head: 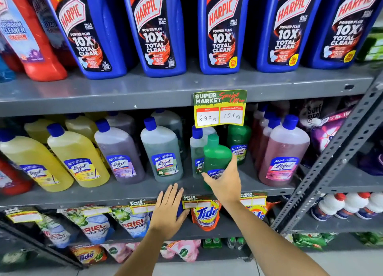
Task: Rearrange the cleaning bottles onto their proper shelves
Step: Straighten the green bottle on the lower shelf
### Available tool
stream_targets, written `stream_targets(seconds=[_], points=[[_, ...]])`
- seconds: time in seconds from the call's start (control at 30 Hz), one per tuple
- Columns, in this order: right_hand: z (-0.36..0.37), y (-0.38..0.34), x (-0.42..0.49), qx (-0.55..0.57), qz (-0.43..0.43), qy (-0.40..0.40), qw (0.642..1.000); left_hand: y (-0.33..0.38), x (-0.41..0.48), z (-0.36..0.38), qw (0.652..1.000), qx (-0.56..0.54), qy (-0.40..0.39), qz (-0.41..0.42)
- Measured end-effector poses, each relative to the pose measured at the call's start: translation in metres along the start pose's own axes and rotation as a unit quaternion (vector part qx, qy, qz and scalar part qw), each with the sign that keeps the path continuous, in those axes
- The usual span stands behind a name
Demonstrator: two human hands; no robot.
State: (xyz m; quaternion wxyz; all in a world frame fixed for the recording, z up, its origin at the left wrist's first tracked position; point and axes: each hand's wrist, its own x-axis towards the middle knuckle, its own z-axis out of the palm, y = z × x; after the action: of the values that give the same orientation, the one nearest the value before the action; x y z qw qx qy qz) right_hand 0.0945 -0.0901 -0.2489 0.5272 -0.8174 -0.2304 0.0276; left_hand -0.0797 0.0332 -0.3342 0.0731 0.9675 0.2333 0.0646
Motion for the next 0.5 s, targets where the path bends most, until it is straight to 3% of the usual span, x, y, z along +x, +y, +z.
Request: stream_targets(seconds=[0.5], points=[[-0.048,0.035,0.031,0.005,0.031,0.019,0.999,0.003,-0.001,0.000,1.000,-0.003,0.004,-0.009]])
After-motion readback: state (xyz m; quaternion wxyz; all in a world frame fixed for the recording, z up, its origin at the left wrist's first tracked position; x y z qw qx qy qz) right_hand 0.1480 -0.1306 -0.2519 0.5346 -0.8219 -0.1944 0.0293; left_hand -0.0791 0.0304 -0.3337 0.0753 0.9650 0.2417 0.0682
